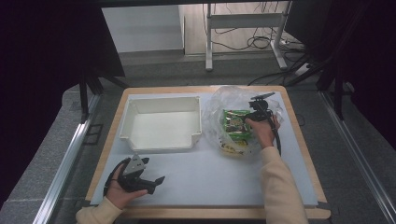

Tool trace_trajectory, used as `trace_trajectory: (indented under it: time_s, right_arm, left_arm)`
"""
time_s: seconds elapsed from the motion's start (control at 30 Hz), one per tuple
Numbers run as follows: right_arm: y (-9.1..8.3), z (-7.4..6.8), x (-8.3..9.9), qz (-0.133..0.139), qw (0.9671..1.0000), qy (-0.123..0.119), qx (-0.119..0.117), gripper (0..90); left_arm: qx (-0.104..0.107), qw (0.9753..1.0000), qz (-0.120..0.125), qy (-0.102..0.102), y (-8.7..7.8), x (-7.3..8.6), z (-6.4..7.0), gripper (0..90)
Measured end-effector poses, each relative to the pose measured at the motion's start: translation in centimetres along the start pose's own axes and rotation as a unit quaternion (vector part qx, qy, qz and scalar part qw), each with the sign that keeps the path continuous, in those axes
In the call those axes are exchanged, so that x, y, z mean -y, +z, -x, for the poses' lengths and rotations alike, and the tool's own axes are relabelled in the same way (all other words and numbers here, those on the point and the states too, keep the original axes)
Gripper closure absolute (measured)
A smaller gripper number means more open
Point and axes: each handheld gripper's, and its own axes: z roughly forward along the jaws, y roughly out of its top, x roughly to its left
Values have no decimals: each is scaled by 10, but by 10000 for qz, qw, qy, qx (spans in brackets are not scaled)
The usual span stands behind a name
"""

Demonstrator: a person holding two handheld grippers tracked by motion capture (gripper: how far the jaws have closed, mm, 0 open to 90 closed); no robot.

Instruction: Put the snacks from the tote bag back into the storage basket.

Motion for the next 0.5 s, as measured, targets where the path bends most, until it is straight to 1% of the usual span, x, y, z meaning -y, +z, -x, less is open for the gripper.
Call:
trace_trajectory:
  time_s: [0.13,0.27,0.5]
  right_arm:
    - [2,2,0,-35,10000,12,-6,590]
    - [4,1,1,-131,9999,44,-10,623]
    - [7,1,1,-193,9998,90,-41,670]
  left_arm:
    - [1,10000,-1,2,0,0,0,78]
    - [3,10000,-1,4,0,0,0,78]
    - [27,10000,2,-2,0,0,1,78]
